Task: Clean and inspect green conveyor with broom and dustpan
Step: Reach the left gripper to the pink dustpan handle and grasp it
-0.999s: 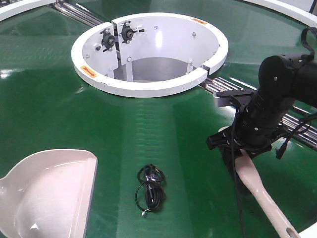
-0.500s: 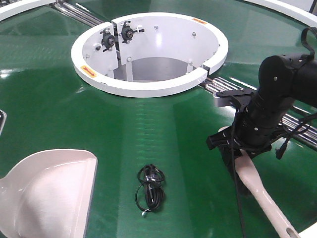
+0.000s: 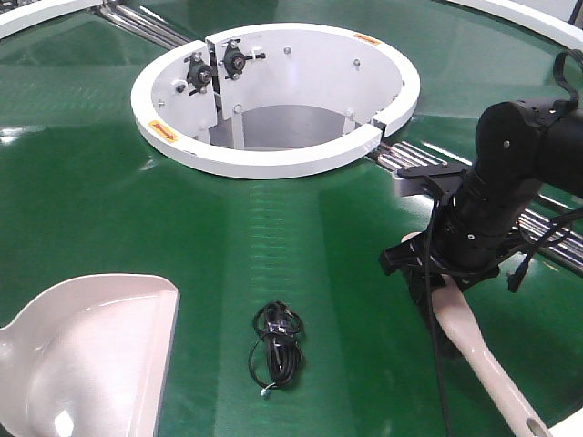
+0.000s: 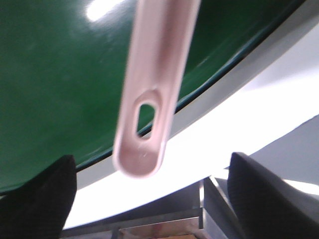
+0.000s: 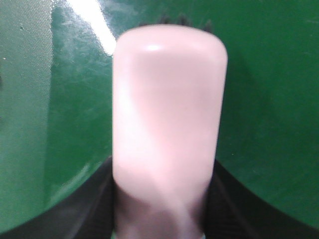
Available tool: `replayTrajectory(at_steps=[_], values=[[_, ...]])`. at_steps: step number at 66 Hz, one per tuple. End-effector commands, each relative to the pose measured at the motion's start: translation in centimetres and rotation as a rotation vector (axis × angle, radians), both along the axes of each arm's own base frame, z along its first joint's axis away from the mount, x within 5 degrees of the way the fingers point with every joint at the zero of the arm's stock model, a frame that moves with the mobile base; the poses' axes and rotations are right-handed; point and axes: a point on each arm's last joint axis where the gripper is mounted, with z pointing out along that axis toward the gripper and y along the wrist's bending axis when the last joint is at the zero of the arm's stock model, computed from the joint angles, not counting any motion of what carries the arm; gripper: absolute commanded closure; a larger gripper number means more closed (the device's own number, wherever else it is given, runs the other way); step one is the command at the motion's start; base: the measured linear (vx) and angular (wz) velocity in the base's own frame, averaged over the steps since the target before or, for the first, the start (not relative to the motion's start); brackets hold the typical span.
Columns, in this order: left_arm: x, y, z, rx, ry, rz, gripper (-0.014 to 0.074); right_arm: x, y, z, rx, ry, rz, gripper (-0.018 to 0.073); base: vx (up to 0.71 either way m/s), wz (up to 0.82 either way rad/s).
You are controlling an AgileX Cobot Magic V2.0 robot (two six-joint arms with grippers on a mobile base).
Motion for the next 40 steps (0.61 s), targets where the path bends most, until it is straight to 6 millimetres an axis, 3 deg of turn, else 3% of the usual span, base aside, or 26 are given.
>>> replayTrajectory(at_steps=[1, 40], values=[[0.0, 0.1, 0.5, -0.004, -0.006, 0.019, 0.0027, -0.1, -0.1, 2.3, 0.02, -0.08, 0.002, 0.0565, 0.0, 0.0], [2.0, 0.2, -2.5, -0.009, 0.064, 0.019, 0.0029, -0.1, -0.1, 2.3, 0.02, -0.08, 0.002, 0.0565, 0.0, 0.0]])
